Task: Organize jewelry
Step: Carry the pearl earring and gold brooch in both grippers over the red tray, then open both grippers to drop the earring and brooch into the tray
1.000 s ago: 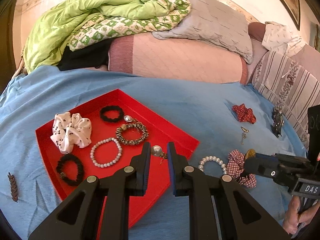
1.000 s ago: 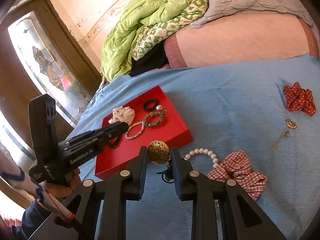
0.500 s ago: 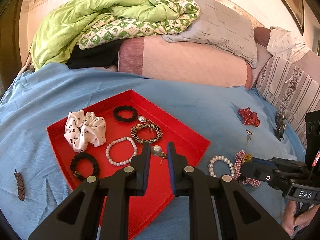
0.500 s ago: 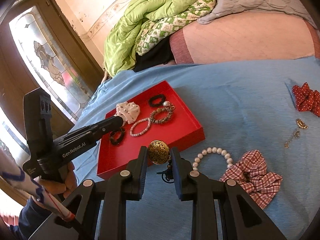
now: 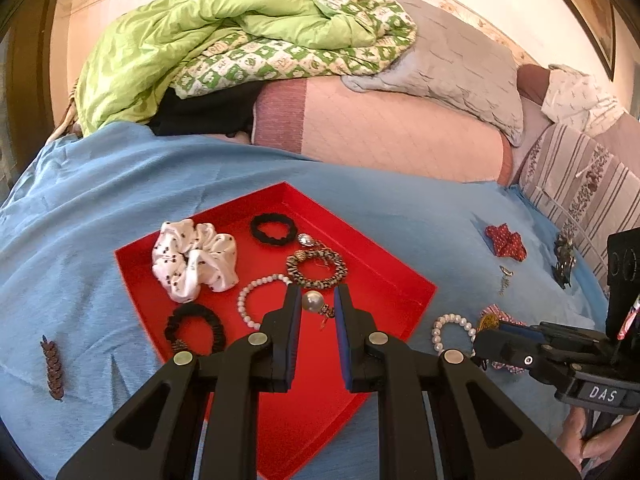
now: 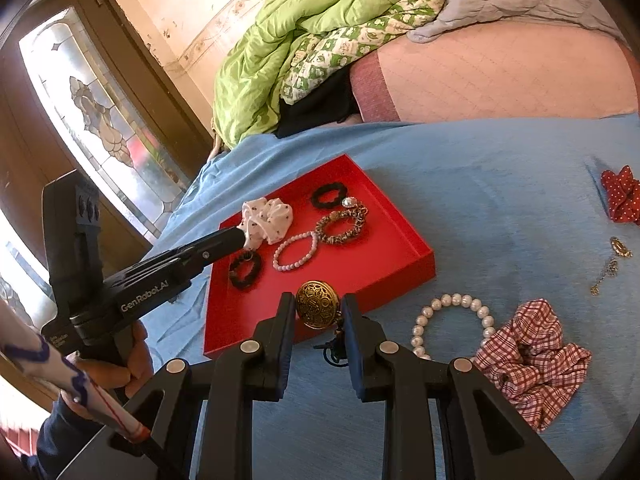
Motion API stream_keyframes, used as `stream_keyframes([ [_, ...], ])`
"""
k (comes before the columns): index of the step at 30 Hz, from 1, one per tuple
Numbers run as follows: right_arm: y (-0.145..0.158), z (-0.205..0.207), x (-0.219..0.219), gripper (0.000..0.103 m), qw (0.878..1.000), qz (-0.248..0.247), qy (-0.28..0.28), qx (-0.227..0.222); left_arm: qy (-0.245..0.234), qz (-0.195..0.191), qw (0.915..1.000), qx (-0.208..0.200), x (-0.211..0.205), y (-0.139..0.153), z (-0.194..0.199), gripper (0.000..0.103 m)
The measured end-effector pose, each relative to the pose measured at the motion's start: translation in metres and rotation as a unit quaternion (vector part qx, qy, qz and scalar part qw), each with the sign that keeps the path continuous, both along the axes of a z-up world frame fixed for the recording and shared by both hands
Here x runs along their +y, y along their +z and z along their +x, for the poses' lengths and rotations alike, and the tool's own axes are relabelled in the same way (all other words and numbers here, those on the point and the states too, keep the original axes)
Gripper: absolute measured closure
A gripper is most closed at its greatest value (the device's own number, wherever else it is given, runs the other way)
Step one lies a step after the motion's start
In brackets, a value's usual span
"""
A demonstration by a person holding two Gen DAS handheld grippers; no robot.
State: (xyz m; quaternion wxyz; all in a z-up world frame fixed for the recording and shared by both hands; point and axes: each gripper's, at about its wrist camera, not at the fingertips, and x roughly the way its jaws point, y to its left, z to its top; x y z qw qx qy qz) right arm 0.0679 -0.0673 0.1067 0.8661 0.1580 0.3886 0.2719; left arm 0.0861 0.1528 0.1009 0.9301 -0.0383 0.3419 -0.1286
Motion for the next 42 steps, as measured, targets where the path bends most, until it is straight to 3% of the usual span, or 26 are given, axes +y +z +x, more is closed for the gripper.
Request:
stream_keyframes([
  [18,0.027,0.043,0.041,0.078,0.999,0.039,-0.007,0.006,0.032,-0.01,0.9993,0.015,0.04,-0.006,0.004,0.087],
  [25,0.008,0.068,0.046,0.077,0.997,0.061,-0.012,0.052,0.055,-0.043,0.9966,0.042,0.059,-0.017,0.014,0.087],
  [42,-0.042,0.085,0.076,0.076,0.997,-0.012,0.007,0.069,0.04,0.006,0.9947,0.094,0.023,-0.055,0.036,0.087],
])
